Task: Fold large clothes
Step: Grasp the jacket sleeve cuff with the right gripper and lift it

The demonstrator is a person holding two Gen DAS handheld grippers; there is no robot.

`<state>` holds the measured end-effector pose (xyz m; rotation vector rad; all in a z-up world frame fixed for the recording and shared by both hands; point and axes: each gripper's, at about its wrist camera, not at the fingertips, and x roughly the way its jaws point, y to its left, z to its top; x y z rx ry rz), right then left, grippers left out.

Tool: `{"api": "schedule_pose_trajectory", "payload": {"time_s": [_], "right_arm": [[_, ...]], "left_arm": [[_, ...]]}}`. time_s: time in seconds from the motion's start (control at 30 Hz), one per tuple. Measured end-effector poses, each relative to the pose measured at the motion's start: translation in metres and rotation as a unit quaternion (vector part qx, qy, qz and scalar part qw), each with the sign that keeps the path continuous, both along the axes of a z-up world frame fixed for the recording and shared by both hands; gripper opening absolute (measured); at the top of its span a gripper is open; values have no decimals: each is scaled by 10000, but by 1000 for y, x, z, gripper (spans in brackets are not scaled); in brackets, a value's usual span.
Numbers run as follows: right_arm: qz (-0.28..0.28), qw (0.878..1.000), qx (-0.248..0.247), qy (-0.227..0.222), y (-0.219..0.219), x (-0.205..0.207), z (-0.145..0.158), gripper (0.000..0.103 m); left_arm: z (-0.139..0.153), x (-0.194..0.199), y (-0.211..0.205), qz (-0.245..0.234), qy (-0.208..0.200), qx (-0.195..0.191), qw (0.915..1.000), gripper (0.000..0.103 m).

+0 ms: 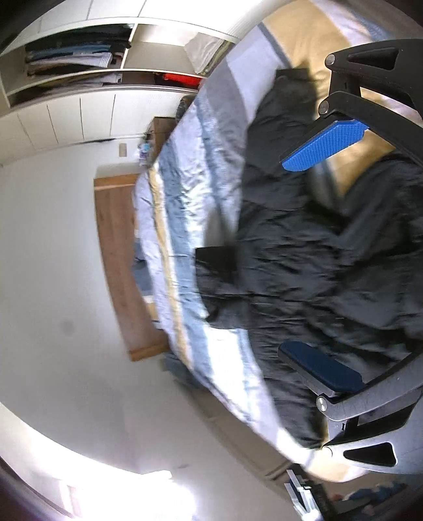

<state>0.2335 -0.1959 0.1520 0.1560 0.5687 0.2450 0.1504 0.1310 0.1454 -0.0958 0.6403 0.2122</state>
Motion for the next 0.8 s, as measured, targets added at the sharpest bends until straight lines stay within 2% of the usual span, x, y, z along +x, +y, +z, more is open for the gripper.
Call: {"api": "schedule_pose_trajectory", "payload": {"time_s": [0.1,0.2,0.37,0.57,0.63,0.7,0.8], "right_arm": [[-223,9993,281,47,-13,34,-3,103],[-509,9967,538,342,-32,70,-27,103],[-1124,9831,884,1138,-76,113,-100,103],[-1902,9458,1615,2077,-146,132,-202,103],[-2059,9343,1865,2234,-165,135,-224,103],[-2272,9172,2258,2368,-189,135,-249,103],[-2482,8981,2700,2429,-219,135,-272,103]], "left_arm": [[2,18,6,109,-12,-29,9999,84],[-4,36,12,197,88,-98,9997,84],[-25,64,23,360,425,-121,9984,84],[-44,87,28,590,678,-67,9959,84],[-51,94,28,631,782,-49,9949,84],[-60,102,28,656,888,-28,9939,84],[-67,108,25,687,993,18,9927,84]]}}
